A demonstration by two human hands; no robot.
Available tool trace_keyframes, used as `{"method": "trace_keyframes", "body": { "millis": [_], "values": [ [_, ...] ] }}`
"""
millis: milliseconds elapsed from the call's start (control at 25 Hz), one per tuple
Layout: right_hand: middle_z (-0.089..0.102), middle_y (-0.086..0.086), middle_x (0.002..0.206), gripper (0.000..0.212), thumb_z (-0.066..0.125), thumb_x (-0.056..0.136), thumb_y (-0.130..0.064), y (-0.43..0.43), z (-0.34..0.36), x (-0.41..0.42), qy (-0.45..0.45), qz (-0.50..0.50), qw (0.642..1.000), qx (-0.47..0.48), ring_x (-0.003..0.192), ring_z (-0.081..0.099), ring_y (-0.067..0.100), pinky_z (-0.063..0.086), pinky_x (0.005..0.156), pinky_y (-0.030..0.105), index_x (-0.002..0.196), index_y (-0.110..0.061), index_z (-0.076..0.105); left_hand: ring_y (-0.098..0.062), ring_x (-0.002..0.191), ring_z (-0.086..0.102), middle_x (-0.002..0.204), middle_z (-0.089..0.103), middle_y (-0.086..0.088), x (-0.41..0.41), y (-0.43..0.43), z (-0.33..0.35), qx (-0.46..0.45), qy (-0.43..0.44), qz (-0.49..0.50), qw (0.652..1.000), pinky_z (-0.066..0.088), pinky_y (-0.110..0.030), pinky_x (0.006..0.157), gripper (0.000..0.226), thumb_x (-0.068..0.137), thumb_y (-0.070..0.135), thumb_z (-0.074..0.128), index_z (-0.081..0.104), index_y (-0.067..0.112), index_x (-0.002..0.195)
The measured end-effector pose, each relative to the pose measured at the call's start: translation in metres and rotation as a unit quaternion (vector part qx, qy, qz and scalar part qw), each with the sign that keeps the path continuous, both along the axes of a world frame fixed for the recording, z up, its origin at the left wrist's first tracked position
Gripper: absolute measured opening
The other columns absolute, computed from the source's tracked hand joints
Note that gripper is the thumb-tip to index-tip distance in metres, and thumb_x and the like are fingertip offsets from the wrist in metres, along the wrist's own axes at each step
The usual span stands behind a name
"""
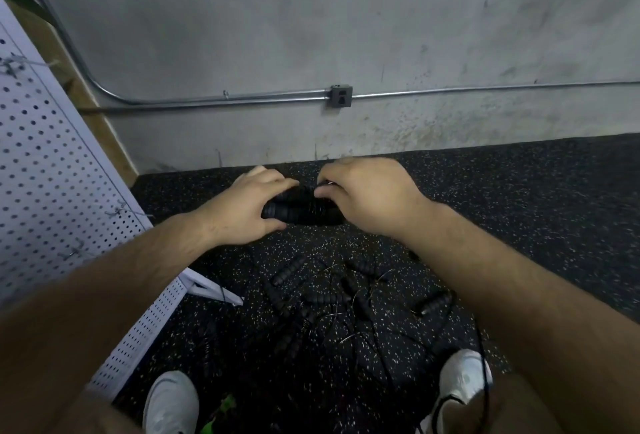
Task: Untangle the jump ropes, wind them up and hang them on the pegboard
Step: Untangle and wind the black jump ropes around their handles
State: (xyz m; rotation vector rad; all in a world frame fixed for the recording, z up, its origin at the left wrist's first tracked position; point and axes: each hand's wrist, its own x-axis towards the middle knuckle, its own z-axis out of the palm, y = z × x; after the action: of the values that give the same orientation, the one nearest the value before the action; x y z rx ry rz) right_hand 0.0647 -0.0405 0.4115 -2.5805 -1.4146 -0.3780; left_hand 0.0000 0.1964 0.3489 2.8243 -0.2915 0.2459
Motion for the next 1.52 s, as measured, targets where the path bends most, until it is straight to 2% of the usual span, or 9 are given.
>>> {"method": "trace_keyframes", "body": {
  "millis": [280,360,440,480,600,720,960,1240,1520],
  "values": [
    [0.071,-0.015,0.1,0.017,0.066,0.094,-0.04,-0.014,-0.02,0.055,0.175,0.022,0.979,0.101,0.092,0.063,0.004,0.051,0.081,0.027,0.104,-0.029,0.072,-0.003,0.12,0.042,0.121,0.052,0.017,-0.023,-0.034,0.022,-0.073,0.044,-0.066,0.994,0.033,-0.02,0.105,0.074,0.08,0.035,0.083,0.049,0.027,0.145],
    [0.071,-0.009,0.095,0.016,0.068,0.094,-0.03,-0.017,-0.03,0.064,0.334,0.019,0.925,0.182,0.078,0.064,0.001,0.052,0.072,0.02,0.104,-0.018,0.071,0.001,0.124,0.041,0.127,0.049,0.019,-0.029,-0.041,0.03,-0.094,0.049,-0.061,0.992,0.03,-0.014,0.106,0.076,0.081,0.035,0.082,0.045,0.031,0.147],
    [0.062,0.002,0.087,0.024,0.072,0.091,-0.022,-0.014,-0.04,0.056,0.539,0.014,0.808,0.239,0.067,0.061,0.004,0.052,0.065,0.017,0.105,-0.005,0.063,0.007,0.124,0.039,0.131,0.045,0.02,-0.032,-0.046,0.035,-0.116,0.038,-0.039,0.992,0.026,-0.009,0.106,0.076,0.083,0.032,0.08,0.041,0.033,0.147],
    [0.056,0.0,0.083,0.023,0.07,0.092,-0.019,-0.009,-0.046,0.047,0.568,-0.002,0.796,0.209,0.066,0.056,0.004,0.051,0.066,0.016,0.105,-0.003,0.061,0.007,0.123,0.038,0.131,0.044,0.02,-0.031,-0.046,0.036,-0.124,0.023,-0.026,0.992,0.025,-0.007,0.105,0.074,0.083,0.029,0.08,0.04,0.032,0.146],
    [0.049,-0.004,0.068,0.03,0.042,0.108,-0.023,0.01,-0.067,0.01,0.417,-0.029,0.906,0.07,0.055,0.044,0.004,0.041,0.055,0.021,0.085,-0.017,0.06,-0.003,0.127,0.037,0.134,0.049,0.01,-0.021,-0.037,0.033,-0.105,-0.027,0.014,0.994,0.029,-0.022,0.112,0.072,0.084,0.024,0.08,0.044,0.022,0.146],
    [0.05,-0.006,0.067,0.033,0.035,0.109,-0.033,0.024,-0.079,-0.013,0.427,0.003,0.896,0.12,0.053,0.046,0.005,0.039,0.053,0.024,0.1,-0.016,0.062,-0.013,0.126,0.04,0.133,0.053,0.004,-0.009,-0.016,0.024,-0.072,-0.045,0.053,0.995,0.034,-0.036,0.113,0.073,0.082,0.024,0.081,0.046,0.018,0.146],
    [0.064,0.002,0.083,0.037,0.037,0.109,-0.034,0.026,-0.038,-0.037,0.342,0.019,0.939,0.024,0.071,0.061,0.016,0.049,0.065,0.034,0.101,-0.01,0.065,-0.019,0.125,0.042,0.133,0.056,-0.001,0.007,0.011,0.012,-0.034,-0.05,0.08,0.995,0.038,-0.048,0.112,0.075,0.081,0.023,0.082,0.047,0.017,0.147],
    [0.066,-0.009,0.088,0.031,0.042,0.104,-0.045,-0.007,0.012,-0.012,0.026,0.007,0.999,-0.035,0.079,0.06,0.016,0.041,0.064,0.03,0.101,-0.024,0.065,-0.012,0.118,0.04,0.124,0.053,0.006,-0.007,-0.011,0.001,-0.003,0.008,-0.021,1.0,0.037,-0.044,0.11,0.07,0.082,0.021,0.08,0.049,0.02,0.146],
    [0.072,-0.008,0.088,0.028,0.058,0.093,-0.055,-0.026,-0.014,0.047,0.183,0.009,0.982,0.049,0.082,0.065,0.011,0.053,0.073,0.031,0.096,-0.03,0.07,0.0,0.117,0.043,0.12,0.047,0.016,-0.033,-0.052,0.02,-0.092,0.033,-0.077,0.992,0.038,-0.025,0.105,0.064,0.082,0.022,0.08,0.044,0.033,0.134]
  ]
}}
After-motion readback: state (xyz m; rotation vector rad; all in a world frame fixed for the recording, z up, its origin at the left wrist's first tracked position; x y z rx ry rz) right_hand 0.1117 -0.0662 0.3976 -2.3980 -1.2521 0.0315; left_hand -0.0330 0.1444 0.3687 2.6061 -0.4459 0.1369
